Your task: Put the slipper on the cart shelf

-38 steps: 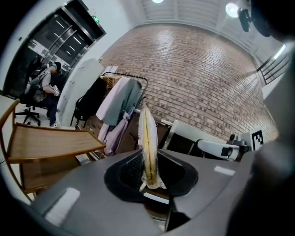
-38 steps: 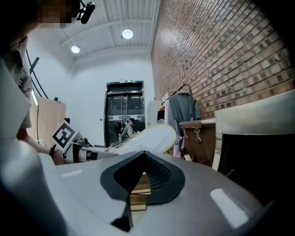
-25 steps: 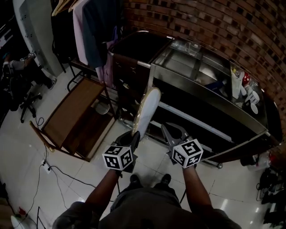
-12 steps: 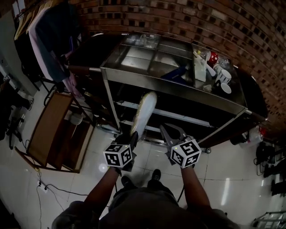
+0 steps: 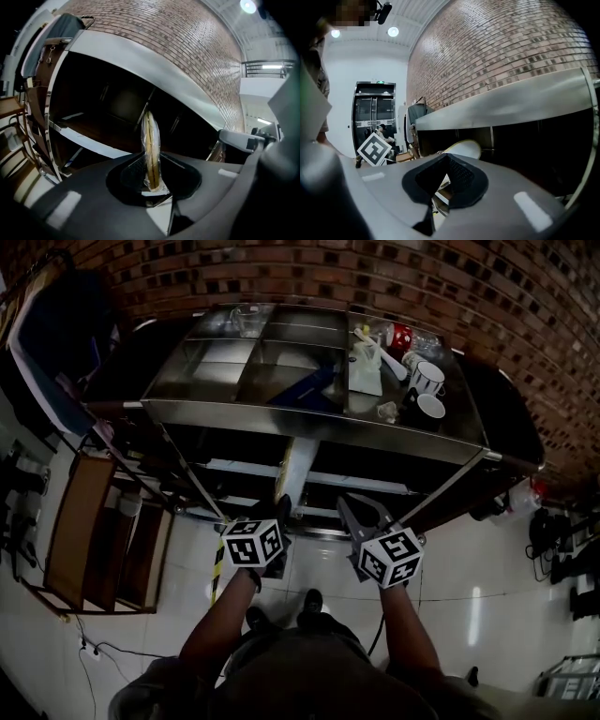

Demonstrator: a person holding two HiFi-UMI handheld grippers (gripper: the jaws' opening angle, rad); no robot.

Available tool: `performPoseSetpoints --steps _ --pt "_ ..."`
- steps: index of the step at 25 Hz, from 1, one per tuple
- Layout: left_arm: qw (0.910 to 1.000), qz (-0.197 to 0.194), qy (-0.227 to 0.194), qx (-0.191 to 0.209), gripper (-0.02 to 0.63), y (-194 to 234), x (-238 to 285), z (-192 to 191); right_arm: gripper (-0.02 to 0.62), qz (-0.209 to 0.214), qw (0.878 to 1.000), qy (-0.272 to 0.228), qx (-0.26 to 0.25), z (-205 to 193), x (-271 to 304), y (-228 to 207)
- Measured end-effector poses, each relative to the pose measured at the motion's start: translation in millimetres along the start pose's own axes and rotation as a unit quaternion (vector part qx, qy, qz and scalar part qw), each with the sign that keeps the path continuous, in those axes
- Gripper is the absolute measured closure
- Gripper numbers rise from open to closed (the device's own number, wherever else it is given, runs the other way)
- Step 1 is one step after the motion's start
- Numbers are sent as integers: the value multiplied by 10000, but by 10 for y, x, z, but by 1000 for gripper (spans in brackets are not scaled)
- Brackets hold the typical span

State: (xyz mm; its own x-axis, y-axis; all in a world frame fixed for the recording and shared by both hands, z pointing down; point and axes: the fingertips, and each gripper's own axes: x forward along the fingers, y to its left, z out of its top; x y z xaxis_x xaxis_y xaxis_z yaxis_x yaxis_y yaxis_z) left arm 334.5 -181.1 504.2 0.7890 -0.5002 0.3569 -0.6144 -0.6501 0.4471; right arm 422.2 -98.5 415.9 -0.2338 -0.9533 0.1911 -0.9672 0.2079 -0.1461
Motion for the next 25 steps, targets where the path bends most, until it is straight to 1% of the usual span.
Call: performPoseSetpoints --steps 5,9,15,21,25 --pt "9999 59 91 -13 531 -69 435 -52 595 -48 10000 27 11 -10 -53 -304" --pt "9997 179 152 -90 532 -52 778 -95 595 -63 10000 56 -3 -10 -68 -469" --pt "9992 343 158 -101 531 -43 1283 -98 595 -116 9999 88 -56 -6 -102 -734" --pt "9991 339 169 -170 531 -55 1552 -77 595 -183 9998 95 -53 26 -86 -908" --pt "9990 421 152 -61 522 -31 1646 -46 595 -179 9997 130 -56 24 -66 -971"
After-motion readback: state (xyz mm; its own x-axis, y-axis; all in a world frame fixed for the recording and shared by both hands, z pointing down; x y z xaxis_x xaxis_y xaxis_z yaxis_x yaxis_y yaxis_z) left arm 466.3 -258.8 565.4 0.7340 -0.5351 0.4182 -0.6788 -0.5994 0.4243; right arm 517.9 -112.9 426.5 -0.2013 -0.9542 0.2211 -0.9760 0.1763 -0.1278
